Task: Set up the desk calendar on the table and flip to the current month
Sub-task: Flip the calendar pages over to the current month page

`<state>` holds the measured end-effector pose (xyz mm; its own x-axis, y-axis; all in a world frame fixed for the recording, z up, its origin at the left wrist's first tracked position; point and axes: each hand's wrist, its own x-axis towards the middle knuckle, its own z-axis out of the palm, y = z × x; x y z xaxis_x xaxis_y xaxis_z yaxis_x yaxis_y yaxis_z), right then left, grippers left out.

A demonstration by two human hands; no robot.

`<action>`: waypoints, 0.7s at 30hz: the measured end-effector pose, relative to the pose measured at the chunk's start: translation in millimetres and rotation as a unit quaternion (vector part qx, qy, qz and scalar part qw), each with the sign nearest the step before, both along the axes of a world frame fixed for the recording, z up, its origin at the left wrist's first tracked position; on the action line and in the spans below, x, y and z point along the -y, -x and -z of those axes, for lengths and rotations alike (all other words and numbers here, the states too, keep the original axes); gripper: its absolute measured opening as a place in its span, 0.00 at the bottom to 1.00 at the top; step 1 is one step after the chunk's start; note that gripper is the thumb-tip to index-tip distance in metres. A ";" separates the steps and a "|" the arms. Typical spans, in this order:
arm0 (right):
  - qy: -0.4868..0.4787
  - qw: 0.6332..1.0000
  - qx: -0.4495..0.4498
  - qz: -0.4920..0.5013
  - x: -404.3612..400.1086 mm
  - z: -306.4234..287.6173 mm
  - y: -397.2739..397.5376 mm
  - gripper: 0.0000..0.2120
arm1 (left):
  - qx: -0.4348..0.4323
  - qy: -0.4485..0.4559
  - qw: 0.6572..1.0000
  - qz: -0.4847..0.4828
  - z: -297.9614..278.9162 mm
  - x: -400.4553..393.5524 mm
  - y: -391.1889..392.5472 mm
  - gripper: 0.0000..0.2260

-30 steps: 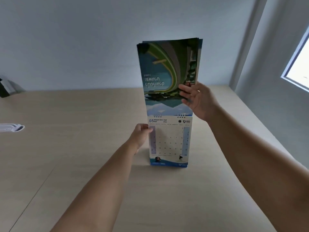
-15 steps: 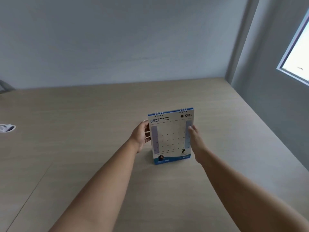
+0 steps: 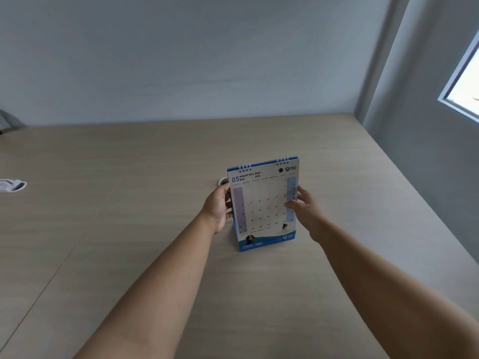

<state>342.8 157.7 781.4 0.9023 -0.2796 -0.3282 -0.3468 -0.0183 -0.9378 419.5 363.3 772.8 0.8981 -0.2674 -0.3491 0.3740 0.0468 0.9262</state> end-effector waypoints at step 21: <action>0.071 0.994 0.031 0.073 2.8 1.1 27.4 0.14 | 0.005 0.041 0.998 -0.042 1.0 6.0 5.9 0.17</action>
<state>315.5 154.9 780.4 0.8657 -0.4486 -0.2219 -0.2977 -0.1050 -0.9489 413.7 357.4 771.8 0.9218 -0.2183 -0.3203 0.3565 0.1530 0.9217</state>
